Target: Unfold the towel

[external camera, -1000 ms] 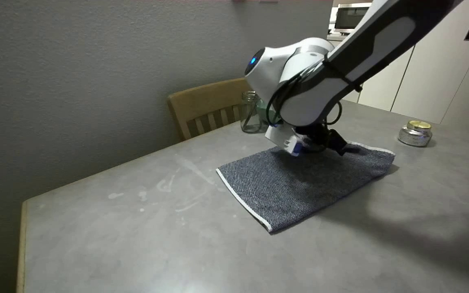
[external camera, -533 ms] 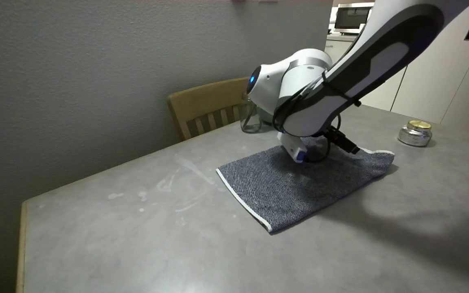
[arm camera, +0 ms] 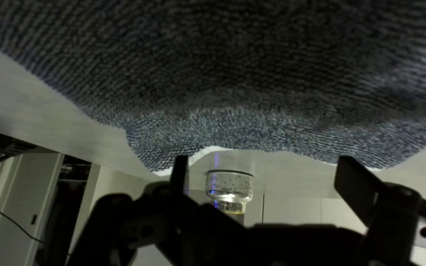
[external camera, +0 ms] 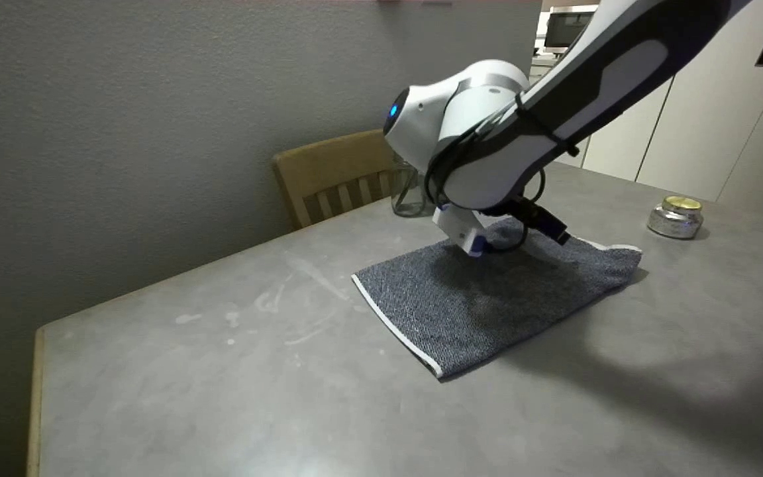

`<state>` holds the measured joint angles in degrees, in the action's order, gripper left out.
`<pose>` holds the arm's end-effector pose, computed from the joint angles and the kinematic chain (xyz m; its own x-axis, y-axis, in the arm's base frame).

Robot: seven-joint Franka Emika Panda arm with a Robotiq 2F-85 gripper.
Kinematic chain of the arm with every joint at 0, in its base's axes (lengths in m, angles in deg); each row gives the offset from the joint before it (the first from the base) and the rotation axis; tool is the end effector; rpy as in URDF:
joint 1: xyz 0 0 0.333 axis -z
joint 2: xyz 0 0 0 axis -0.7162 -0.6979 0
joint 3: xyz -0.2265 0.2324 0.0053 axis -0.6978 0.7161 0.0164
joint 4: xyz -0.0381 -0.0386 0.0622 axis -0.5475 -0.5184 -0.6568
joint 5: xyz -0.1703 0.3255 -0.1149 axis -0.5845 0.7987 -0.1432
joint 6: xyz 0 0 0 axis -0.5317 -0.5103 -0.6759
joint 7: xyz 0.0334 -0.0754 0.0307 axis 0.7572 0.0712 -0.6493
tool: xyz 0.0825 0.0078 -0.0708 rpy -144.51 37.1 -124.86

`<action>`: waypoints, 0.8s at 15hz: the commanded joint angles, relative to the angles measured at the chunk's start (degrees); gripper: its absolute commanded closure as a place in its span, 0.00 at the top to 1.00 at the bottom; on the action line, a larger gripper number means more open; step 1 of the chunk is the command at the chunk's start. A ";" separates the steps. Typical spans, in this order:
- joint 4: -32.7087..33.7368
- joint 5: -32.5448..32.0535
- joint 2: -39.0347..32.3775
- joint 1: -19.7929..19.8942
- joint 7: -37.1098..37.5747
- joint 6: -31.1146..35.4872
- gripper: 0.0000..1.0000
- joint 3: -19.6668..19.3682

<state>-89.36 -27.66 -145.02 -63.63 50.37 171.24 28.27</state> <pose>0.6704 0.0411 0.1384 -0.1616 -0.6227 0.7656 -0.9201 0.3756 0.1112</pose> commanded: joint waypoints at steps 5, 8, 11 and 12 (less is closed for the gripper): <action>-8.65 -0.41 16.88 2.89 -21.90 2.71 1.00 4.94; -4.45 -0.50 14.87 2.16 -20.72 0.09 1.00 4.52; -4.41 -0.48 14.41 2.12 -20.26 0.09 1.00 4.49; -4.41 -0.47 14.08 2.10 -20.14 0.10 1.00 4.47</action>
<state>-94.01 -27.72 -130.93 -62.06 30.02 171.69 31.95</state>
